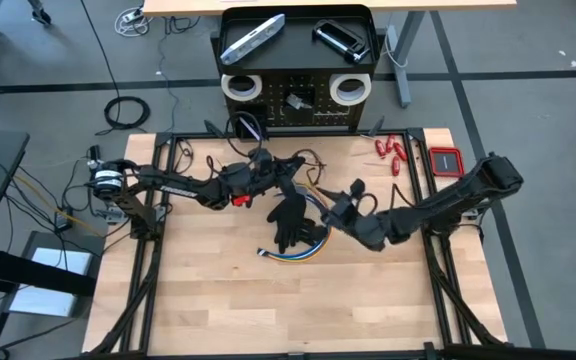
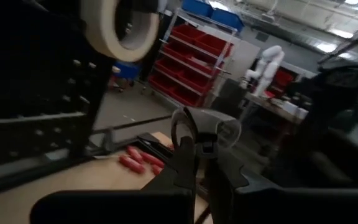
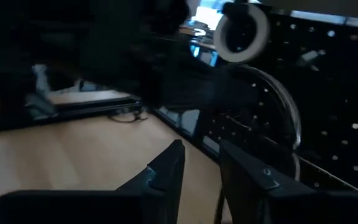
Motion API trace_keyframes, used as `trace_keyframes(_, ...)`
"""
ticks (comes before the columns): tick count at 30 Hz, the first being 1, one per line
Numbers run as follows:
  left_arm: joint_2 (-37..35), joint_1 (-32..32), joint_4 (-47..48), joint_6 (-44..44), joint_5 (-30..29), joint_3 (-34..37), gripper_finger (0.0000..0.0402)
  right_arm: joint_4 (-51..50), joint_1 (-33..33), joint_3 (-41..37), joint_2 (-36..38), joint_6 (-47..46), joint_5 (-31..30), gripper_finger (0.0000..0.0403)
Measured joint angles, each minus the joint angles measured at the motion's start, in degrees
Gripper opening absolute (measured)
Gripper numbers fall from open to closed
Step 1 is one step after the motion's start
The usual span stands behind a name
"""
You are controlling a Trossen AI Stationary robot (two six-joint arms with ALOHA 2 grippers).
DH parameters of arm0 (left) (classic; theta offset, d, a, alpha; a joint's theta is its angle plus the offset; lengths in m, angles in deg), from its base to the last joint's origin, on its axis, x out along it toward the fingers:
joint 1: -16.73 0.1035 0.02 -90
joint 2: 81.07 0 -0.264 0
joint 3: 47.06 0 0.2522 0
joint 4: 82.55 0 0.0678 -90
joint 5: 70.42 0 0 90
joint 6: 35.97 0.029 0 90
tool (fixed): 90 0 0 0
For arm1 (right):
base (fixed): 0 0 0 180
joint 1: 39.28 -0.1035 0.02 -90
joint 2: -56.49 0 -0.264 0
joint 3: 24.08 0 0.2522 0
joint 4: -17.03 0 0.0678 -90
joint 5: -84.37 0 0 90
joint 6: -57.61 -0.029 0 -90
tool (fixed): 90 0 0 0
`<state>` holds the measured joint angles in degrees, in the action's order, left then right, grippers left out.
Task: Hang tools onto peg board
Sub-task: Hang the safety goggle on the peg board
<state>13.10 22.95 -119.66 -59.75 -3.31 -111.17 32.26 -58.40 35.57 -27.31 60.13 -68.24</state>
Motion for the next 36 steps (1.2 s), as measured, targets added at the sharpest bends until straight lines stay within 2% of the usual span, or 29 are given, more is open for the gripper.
trace_keyframes(4, 0.0, 0.0, 0.1, 1.0, -0.9, 0.0, 0.0021, -8.8, -4.4, 0.0, 1.8, -2.0, -9.1, 0.0145)
trace_keyframes(7, 0.0, -0.1, 0.0, 1.0, -0.9, 0.0, 0.0021, -15.1, -4.7, 0.0, 1.7, -10.9, -14.1, 0.0175)
trace_keyframes(10, 0.0, -0.3, 0.1, 1.1, -1.3, 0.0, 0.0021, -18.6, -2.5, 0.0, 0.7, -20.0, -14.0, 0.0198)
trace_keyframes(14, 0.0, -1.0, 0.1, 1.3, -1.2, 0.0, 0.0021, -19.8, 2.4, 0.0, -1.2, -29.0, -9.9, 0.0202)
trace_keyframes(17, 0.0, -1.8, 0.3, 2.7, -1.1, 0.0, 0.0021, -20.1, 5.7, 0.0, -1.4, -32.6, -5.8, 0.0191)
trace_keyframes(22, 0.0, -3.0, 0.5, 4.2, -0.8, 0.0, 0.0021, -20.1, 9.0, 0.0, -1.4, -33.7, -3.1, 0.0155)
trace_keyframes(25, 0.0, -3.0, 0.6, 4.2, -0.9, 0.0, 0.0021, -20.1, 9.9, 0.0, -1.4, -34.3, -0.1, 0.012)
trace_keyframes(31, -0.2, -3.1, 1.2, 4.3, -0.5, 0.0, 0.0025, -20.5, 10.2, 0.0, -1.4, -35.4, 0.0, 0.0024)
trace_keyframes(36, -0.9, -3.0, 4.3, 6.9, 1.7, 0.0, 0.0061, -22.8, 10.2, 0.0, -1.3, -39.7, 1.9, 0.0021)
